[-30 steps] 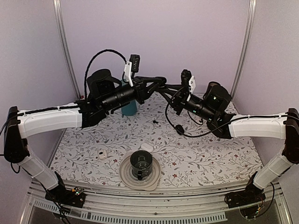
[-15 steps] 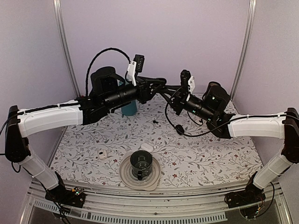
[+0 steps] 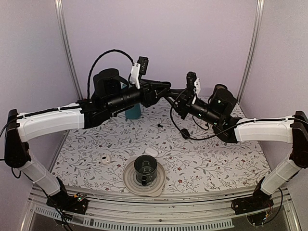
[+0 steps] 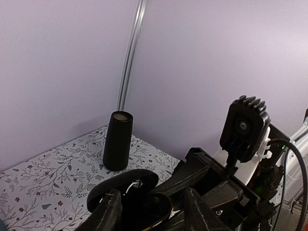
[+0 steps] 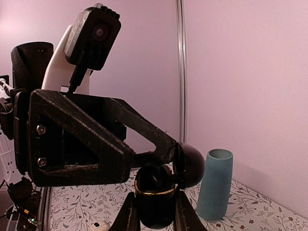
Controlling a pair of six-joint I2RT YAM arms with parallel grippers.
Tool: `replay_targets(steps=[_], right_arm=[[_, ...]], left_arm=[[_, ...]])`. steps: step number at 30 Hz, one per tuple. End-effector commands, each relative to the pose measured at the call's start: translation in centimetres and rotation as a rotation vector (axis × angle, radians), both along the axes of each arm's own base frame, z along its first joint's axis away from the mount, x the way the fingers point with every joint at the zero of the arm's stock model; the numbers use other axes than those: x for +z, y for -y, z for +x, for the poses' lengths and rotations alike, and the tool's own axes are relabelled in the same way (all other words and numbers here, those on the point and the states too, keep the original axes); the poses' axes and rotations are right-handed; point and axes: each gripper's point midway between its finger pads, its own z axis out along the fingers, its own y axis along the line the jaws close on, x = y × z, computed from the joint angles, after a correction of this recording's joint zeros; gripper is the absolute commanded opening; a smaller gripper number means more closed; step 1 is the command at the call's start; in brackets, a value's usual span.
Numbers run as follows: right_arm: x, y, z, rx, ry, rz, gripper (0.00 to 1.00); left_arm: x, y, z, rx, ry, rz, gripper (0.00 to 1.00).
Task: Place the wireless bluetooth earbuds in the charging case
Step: Insert the right earbud into the right side groove of the charging case.
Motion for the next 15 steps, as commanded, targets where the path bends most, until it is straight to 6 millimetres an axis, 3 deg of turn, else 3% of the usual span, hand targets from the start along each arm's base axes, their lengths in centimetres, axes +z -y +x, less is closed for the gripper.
replay_targets(steps=[1, 15], right_arm=[[2.9, 0.4, -1.7, 0.05, 0.065, 0.091, 0.03], [2.7, 0.9, -2.4, 0.056, 0.072, 0.085, 0.03]], left_arm=[[0.1, -0.5, -1.0, 0.005, -0.027, 0.007, 0.46], [3.9, -2.8, -1.9, 0.021, -0.002, -0.074, 0.48]])
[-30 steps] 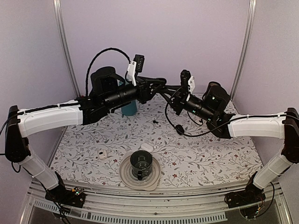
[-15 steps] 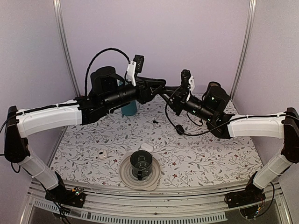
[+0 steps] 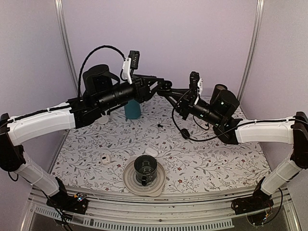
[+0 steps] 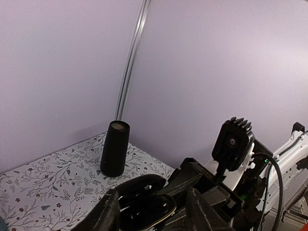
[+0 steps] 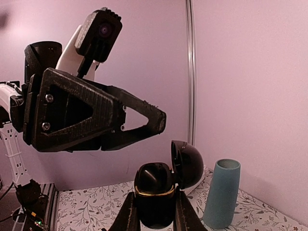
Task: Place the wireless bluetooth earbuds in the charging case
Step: Insert the right earbud into the right side groove of the charging case, then move the left earbud to the center of the board.
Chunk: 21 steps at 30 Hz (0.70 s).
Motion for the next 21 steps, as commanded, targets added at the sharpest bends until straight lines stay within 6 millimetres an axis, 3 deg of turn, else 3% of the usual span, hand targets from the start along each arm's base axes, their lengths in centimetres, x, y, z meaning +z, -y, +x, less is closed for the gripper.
replay_targets(steps=[1, 4, 8, 21], right_arm=[[1.7, 0.7, -1.3, 0.018, 0.04, 0.04, 0.03], [1.7, 1.1, -1.2, -0.002, 0.031, 0.04, 0.03], [1.5, 2.4, -1.2, -0.034, 0.012, 0.046, 0.03], [-2.3, 8.4, -0.6, -0.2, -0.148, 0.044, 0.03]], left_arm=[[1.2, -1.2, -0.7, 0.013, -0.003, -0.028, 0.48], [1.5, -2.3, 0.1, 0.064, -0.017, -0.033, 0.48], [-0.1, -3.6, 2.4, 0.15, -0.076, 0.015, 0.48], [-12.4, -3.3, 9.8, 0.331, -0.336, 0.337, 0.41]])
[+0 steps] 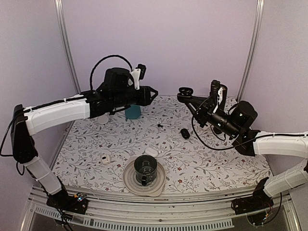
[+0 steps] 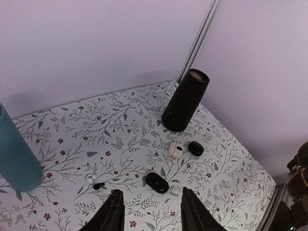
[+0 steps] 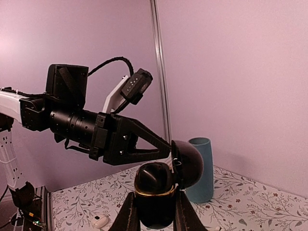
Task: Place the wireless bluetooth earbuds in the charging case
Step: Move the left earbud to the center of the board.
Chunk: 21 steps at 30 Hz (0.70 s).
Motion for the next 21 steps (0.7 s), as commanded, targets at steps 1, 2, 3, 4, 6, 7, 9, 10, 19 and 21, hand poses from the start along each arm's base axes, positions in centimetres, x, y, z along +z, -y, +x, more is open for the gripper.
replay_targets(steps=[1, 2, 3, 4, 6, 7, 9, 10, 19, 21], right_arm=[[-1.1, 2.1, 0.3, -0.058, -0.068, 0.023, 0.03], [-1.2, 2.4, 0.2, -0.061, -0.072, 0.025, 0.03], [-1.4, 2.7, 0.2, -0.064, -0.079, 0.026, 0.03], [-1.5, 2.9, 0.0, -0.063, -0.082, 0.027, 0.03], [-1.8, 3.0, -0.2, -0.062, -0.088, 0.023, 0.03], [-1.7, 3.3, -0.3, -0.065, -0.088, 0.024, 0.03], [-1.9, 3.4, -0.5, -0.065, -0.089, 0.021, 0.03], [-1.9, 3.5, -0.6, -0.063, -0.089, 0.02, 0.03], [-2.2, 4.0, -1.3, -0.053, -0.103, 0.024, 0.03], [-2.3, 4.0, -1.4, -0.047, -0.108, 0.025, 0.03]], left_arm=[[-5.0, -0.8, 2.6, 0.081, -0.123, 0.116, 0.4], [-6.0, -0.7, 3.1, 0.085, -0.144, 0.134, 0.39], [-7.2, -0.4, 3.6, 0.089, -0.163, 0.153, 0.38], [-8.3, -0.3, 4.1, 0.097, -0.181, 0.171, 0.38], [-10.5, 0.4, 5.1, 0.105, -0.218, 0.204, 0.36], [-11.4, 0.6, 5.7, 0.114, -0.231, 0.221, 0.36], [-14.8, 1.1, 6.9, 0.136, -0.28, 0.27, 0.35], [-15.8, 1.2, 7.5, 0.146, -0.291, 0.283, 0.35], [-21.8, 2.0, 12.0, 0.23, -0.339, 0.348, 0.35], [-22.5, 2.5, 13.2, 0.236, -0.323, 0.36, 0.35]])
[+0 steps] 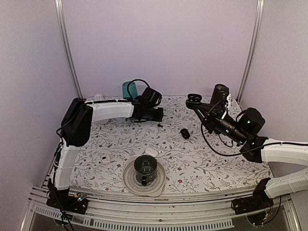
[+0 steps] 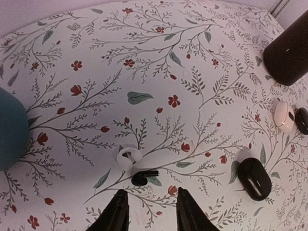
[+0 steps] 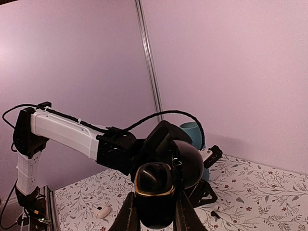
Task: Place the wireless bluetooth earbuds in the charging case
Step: Move the left earbud to the center of the board.
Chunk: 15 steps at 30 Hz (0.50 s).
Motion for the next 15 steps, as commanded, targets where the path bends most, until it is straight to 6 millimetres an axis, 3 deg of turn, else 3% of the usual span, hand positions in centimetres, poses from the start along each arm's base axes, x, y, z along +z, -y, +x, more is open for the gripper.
replay_targets(steps=[1, 7, 15], right_arm=[[-0.1, 0.4, -0.3, 0.006, -0.02, 0.012, 0.03], [-0.1, 0.6, -0.7, 0.01, -0.034, 0.013, 0.03], [-0.1, 0.8, -0.9, 0.014, -0.043, 0.013, 0.03]], left_arm=[[-0.6, 0.1, 3.0, 0.045, 0.038, 0.026, 0.35], [-3.3, 1.1, 5.0, 0.056, 0.012, 0.05, 0.35], [-6.4, 0.9, 5.3, 0.058, -0.036, 0.068, 0.35]])
